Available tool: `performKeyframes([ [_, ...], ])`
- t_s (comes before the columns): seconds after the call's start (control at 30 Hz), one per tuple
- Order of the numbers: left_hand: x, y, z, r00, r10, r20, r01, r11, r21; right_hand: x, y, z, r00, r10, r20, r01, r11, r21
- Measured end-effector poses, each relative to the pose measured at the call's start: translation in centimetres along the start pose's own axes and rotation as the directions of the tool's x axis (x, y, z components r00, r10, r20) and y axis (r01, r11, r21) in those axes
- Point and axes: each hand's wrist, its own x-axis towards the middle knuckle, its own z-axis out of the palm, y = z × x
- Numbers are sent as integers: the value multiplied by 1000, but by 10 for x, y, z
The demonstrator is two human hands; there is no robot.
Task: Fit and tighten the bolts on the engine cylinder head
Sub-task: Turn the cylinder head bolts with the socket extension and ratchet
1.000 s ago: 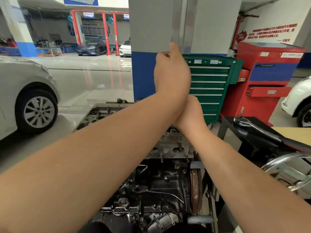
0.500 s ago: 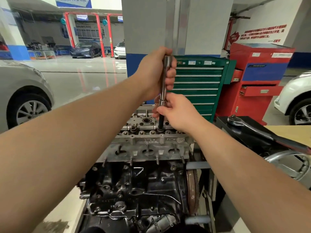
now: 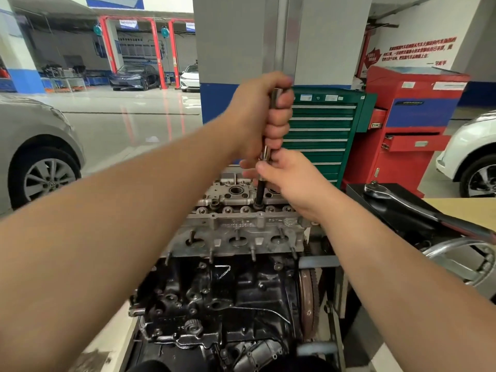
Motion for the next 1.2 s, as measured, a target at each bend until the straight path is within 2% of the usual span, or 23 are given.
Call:
performKeyframes([
  [0.03, 4, -1, -14, 995, -43, 95, 57, 988, -146, 1, -1, -3, 999, -5, 37, 4, 1000, 29],
  [0.1, 5, 0, -26, 996, -13, 88, 31, 978, -207, 3, -2, -2, 997, -8, 76, 13, 998, -60],
  [0.17, 4, -2, -13, 983, 23, -183, -50, 988, -149, 6, -1, 1, 999, -7, 31, 12, 988, -152],
  [0.23, 0, -4, 8, 859, 136, -494, -146, 989, 18, 5, -2, 5, 998, -29, -49, 17, 970, -241],
  [0.27, -3, -6, 17, 795, 193, -575, -173, 981, 90, 3, -1, 7, 995, -51, -90, 17, 937, -349],
  [0.33, -8, -17, 34, 725, 280, -630, -219, 960, 175, -5, 1, 15, 980, -124, -154, 19, 833, -553],
  [0.43, -6, -27, 53, 678, 367, -637, -261, 930, 258, -15, 5, 24, 960, -182, -212, 79, 905, -419],
  [0.5, 1, -21, 51, 678, 373, -633, -207, 924, 323, -13, 3, 23, 951, -129, -279, -1, 906, -423],
  [0.57, 11, -15, 31, 797, 301, -523, -167, 943, 288, -9, 2, 17, 952, -67, -298, -73, 896, -437],
  [0.6, 14, -11, 18, 898, 221, -380, -148, 966, 210, -6, 2, 14, 963, -36, -266, -58, 940, -338],
  [0.63, 14, -8, 4, 980, 122, -160, -105, 989, 106, -4, 3, 11, 979, -7, -206, -34, 980, -194],
  [0.67, 13, -6, -9, 998, 47, 44, -47, 999, 7, -4, 3, 9, 992, 14, -127, -21, 998, -56],
  [0.7, 12, -6, -21, 986, 20, 164, -10, 998, -58, -3, 6, 8, 998, 25, -52, -21, 998, 67],
  [0.73, 12, -6, -29, 981, 26, 190, -7, 995, -101, -1, 8, 8, 1000, 30, -2, -29, 989, 142],
  [0.77, 11, -7, -30, 990, 42, 134, -26, 993, -118, -1, 8, 9, 1000, 25, 17, -27, 984, 175],
  [0.83, 9, -12, -18, 979, 136, -155, -137, 991, -1, 1, 9, 11, 1000, 22, -3, -21, 988, 155],
  [0.87, 7, -17, -9, 920, 211, -329, -192, 977, 92, 1, 9, 11, 999, 22, -29, -18, 994, 107],
  [0.93, 5, -29, 10, 736, 313, -601, -260, 949, 176, 0, 6, 12, 993, -23, -114, 8, 992, -128],
  [0.97, 4, -35, 18, 681, 327, -655, -276, 943, 185, -1, 7, 12, 987, -43, -153, -4, 956, -292],
  [1.03, 2, -41, 29, 642, 375, -669, -269, 927, 261, -3, 9, 17, 979, -81, -185, -37, 828, -560],
  [1.07, 3, -41, 34, 633, 395, -666, -256, 918, 302, -3, 12, 20, 976, -108, -190, -22, 816, -578],
  [1.13, 5, -36, 41, 626, 399, -670, -208, 914, 349, -3, 16, 22, 958, -143, -248, 6, 877, -481],
  [1.2, 10, -28, 42, 675, 379, -633, -159, 913, 377, -1, 17, 15, 961, -82, -265, -41, 902, -430],
])
